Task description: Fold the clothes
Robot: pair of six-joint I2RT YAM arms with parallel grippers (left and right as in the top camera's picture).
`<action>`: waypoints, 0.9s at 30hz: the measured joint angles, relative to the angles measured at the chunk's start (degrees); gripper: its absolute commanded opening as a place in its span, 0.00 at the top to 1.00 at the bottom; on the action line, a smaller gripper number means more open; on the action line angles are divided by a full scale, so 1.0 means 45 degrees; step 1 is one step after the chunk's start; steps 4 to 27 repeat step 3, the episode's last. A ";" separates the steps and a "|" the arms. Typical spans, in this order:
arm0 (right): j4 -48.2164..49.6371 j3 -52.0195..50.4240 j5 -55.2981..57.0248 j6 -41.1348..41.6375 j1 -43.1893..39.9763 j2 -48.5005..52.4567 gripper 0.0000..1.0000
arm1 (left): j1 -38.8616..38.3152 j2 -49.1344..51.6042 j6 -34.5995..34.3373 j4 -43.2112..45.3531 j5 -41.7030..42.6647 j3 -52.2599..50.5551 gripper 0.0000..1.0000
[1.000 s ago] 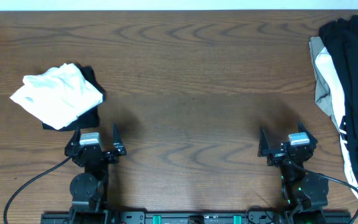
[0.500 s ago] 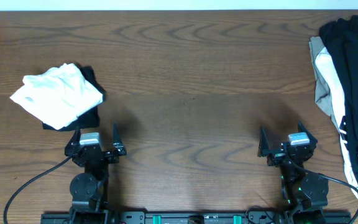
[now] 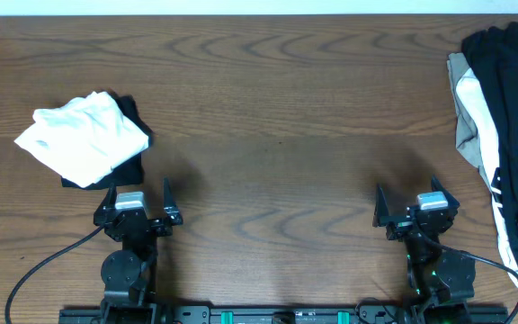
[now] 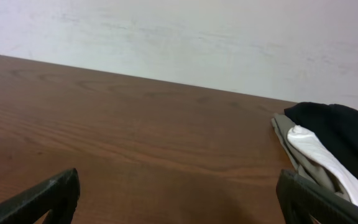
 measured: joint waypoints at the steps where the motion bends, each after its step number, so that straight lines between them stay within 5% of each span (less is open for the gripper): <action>1: 0.0000 0.0000 0.0000 0.0000 0.0000 0.0000 0.01 | 0.0000 0.0000 0.0000 0.0000 0.0000 0.0000 0.02; 27: 0.0000 0.0000 -0.0005 0.0005 0.0000 0.0000 0.01 | 0.0000 0.0000 0.0000 0.0000 0.0000 0.0000 0.02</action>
